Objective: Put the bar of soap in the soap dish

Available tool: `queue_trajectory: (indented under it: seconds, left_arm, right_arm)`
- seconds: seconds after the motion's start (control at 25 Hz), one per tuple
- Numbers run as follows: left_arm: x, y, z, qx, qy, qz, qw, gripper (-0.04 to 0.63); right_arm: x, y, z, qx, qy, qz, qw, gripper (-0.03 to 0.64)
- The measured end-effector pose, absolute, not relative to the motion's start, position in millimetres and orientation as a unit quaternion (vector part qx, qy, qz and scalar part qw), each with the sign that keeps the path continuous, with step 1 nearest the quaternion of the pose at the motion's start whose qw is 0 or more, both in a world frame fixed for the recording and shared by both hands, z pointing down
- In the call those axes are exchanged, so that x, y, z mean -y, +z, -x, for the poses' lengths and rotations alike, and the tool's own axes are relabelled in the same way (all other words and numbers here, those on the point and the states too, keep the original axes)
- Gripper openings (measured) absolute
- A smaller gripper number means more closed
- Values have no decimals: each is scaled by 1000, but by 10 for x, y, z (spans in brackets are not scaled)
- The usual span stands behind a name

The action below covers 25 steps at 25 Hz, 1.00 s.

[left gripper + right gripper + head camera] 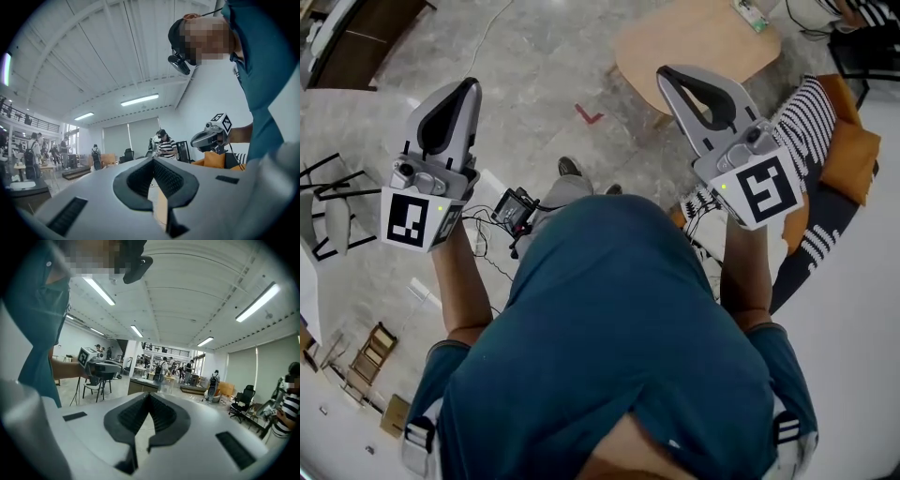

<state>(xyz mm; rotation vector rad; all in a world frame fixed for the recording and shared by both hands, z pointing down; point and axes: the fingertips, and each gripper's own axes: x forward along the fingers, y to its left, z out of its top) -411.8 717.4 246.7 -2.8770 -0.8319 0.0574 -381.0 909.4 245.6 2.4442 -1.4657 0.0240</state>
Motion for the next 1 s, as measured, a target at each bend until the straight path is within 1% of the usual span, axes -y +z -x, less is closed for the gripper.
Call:
queue_trajectory:
  seconds: [0.16, 0.36, 0.52, 0.72, 1.0]
  left_arm:
    - [-6750, 2412, 3776, 270, 33, 960, 69, 3]
    - [-6299, 2385, 3555, 264, 39, 961, 73, 3]
    - [-5901, 2350, 3321, 239, 44, 968, 61, 3]
    - [-5544, 2377, 2910, 210, 30, 976, 57, 3]
    - [-5292, 2454, 2377, 151, 7, 987, 62, 3]
  right_arm:
    - [-8645, 2393, 3437, 513, 10, -845, 149, 14]
    - [-8146, 2324, 3165, 526, -14, -835, 162, 13]
    - [-7709, 2362, 2925, 545, 10, -823, 158, 12]
    - [-7309, 2356, 2367, 578, 1, -799, 165, 14]
    - [-6962, 2440, 1597, 624, -10, -767, 147, 14]
